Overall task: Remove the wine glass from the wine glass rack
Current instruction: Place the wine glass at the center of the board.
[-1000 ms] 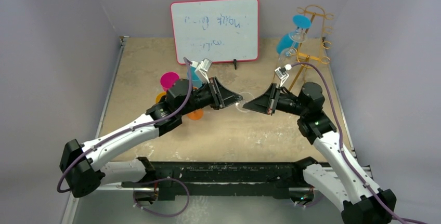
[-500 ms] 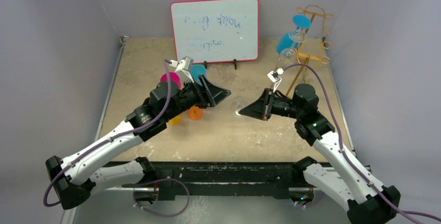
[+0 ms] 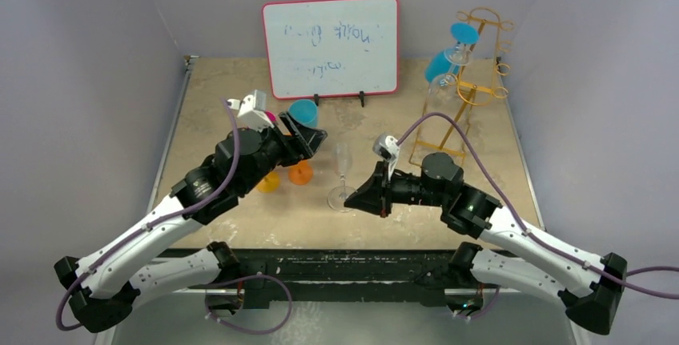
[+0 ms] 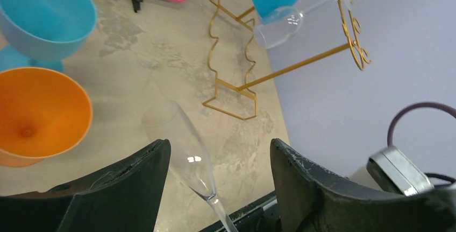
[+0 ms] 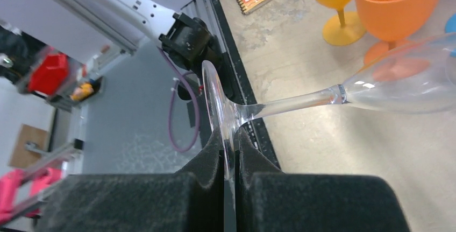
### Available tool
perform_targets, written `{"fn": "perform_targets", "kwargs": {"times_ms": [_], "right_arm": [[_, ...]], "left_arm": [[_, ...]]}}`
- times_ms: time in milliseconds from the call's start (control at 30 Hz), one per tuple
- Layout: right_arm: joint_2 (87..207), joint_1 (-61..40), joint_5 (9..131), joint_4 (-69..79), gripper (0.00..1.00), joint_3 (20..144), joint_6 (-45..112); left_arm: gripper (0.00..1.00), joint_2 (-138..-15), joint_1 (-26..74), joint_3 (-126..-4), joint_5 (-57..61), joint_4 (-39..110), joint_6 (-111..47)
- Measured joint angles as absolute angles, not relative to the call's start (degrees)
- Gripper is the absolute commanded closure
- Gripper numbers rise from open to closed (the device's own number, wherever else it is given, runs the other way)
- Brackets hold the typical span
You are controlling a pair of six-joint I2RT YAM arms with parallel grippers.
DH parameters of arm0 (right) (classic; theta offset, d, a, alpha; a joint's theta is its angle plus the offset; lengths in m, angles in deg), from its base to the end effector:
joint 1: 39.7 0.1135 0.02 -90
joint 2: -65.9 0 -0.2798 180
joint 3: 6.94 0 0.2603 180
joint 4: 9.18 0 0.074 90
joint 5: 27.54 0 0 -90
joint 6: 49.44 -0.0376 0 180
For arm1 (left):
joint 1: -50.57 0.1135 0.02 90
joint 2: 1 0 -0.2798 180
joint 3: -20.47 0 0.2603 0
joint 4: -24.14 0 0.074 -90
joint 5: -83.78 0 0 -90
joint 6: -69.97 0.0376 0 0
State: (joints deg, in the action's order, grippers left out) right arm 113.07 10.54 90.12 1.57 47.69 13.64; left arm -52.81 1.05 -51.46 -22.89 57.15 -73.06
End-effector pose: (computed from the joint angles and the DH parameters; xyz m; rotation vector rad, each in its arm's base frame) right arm 0.1113 0.1611 0.3463 -0.7630 1.6555 1.3872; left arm 0.1372 -0.1441 0.3984 -0.2788 1.8849 -1.0033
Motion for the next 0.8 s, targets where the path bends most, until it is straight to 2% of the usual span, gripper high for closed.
{"fn": "perform_targets", "kwargs": {"times_ms": [100, 333, 533, 600, 800], "right_arm": [[113.2, 13.7, 87.2, 1.2, 1.00, 47.7, 19.9], [114.6, 20.0, 82.2, 0.9, 1.00, 47.7, 36.4], [115.5, 25.9, 77.3, 0.8, 1.00, 47.7, 48.1], [116.3, 28.0, 75.2, 0.8, 1.00, 47.7, 51.1], [120.4, 34.6, 67.4, 0.9, 1.00, 47.5, 57.8]], "left_arm": [[0.27, -51.4, 1.1, -52.7, -26.2, 60.0, -73.4], [0.07, -50.1, 1.1, -55.5, -31.7, 66.0, -72.8], [0.06, -56.9, 3.0, -63.0, -32.2, 71.7, -69.8], [0.07, -59.1, 7.6, -64.3, -28.0, 71.9, -68.9], [0.08, -61.9, 32.6, -64.2, -10.3, 72.2, -68.5]]}}
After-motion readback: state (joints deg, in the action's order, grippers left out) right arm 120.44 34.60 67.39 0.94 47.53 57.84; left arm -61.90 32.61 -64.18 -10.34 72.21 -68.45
